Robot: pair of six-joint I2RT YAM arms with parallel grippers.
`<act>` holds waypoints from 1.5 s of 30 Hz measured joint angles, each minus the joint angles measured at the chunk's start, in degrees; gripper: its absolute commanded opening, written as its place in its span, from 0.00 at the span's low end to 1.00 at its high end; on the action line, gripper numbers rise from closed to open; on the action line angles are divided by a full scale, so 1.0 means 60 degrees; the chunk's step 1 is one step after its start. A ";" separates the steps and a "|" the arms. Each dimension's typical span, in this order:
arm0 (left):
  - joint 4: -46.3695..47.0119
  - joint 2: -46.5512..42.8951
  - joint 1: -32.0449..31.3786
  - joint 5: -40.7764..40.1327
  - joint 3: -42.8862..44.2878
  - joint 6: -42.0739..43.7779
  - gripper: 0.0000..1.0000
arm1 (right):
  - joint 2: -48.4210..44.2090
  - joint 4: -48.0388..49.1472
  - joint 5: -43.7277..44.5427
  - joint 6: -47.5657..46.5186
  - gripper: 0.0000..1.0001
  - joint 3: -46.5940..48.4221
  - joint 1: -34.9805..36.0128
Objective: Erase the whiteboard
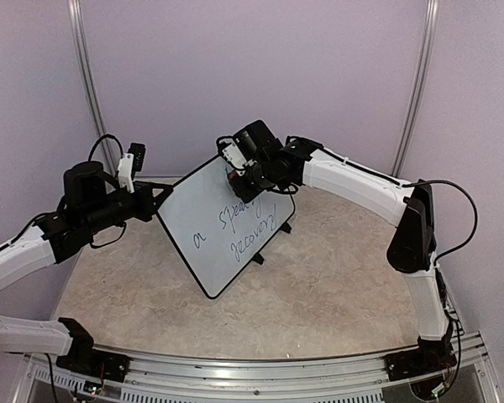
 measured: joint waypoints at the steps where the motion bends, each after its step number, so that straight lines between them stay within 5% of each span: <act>1: 0.0000 -0.0004 0.0000 -0.0018 0.0000 0.0000 0.00 | 0.0073 -0.0062 0.0007 -0.0004 0.30 0.0178 0.0000; 45: 0.0029 -0.0007 -0.0036 0.0066 0.0000 0.0062 0.00 | -0.0055 0.0171 -0.0022 -0.0372 0.30 0.0452 0.0036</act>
